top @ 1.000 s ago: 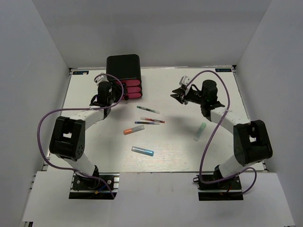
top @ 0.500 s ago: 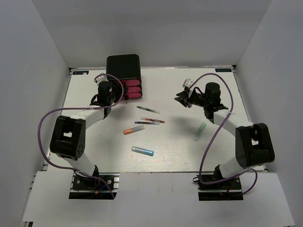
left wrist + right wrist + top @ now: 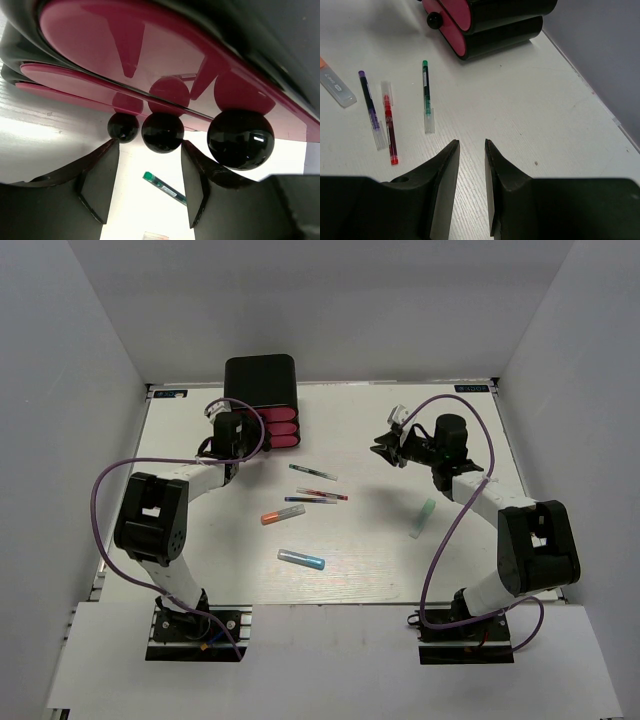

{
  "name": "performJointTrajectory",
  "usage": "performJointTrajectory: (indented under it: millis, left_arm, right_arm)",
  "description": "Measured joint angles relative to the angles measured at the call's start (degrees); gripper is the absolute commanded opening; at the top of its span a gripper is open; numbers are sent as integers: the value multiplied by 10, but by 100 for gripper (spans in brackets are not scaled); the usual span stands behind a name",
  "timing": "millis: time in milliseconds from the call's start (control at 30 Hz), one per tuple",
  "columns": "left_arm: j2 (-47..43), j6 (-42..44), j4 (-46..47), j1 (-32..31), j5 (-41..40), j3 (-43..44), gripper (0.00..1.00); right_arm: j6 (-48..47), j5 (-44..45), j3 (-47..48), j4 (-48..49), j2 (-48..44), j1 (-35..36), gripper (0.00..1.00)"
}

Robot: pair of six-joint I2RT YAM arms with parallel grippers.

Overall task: Sort the stationery into containers
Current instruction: Open the drawer in the storage box.

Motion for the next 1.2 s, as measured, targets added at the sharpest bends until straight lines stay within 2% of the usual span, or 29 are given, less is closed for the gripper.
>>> performJointTrajectory:
  millis: [367, 800, 900, 933, 1033, 1067, 1100, 1200]
  left_arm:
    - [0, -5, 10, 0, -14, 1, 60]
    - [6, -14, 36, 0, -20, 3, 27]
    - [4, -15, 45, -2, -23, -5, 25]
    - [3, -17, 51, -2, -23, -10, 25]
    - [-14, -19, 66, -3, -22, -37, 23]
    - [-26, -19, 67, -3, -20, -50, 23]
    - [-38, -20, 68, -4, -19, -63, 23]
    - [-76, -21, 63, -4, -19, -104, 22]
  right_arm:
    - [-1, 0, 0, -1, 0, -3, 33]
    - [-4, 0, -17, -10, -2, -5, 33]
    - [-8, 0, -18, -13, -5, -6, 33]
    - [-11, -1, -18, -13, -6, -6, 36]
    - [-22, -9, -18, -23, -8, -6, 55]
    - [-28, -13, -18, -30, -8, -5, 79]
    - [-33, -19, -18, -40, -8, -5, 90]
    - [-79, -48, -13, -89, -6, -5, 90]
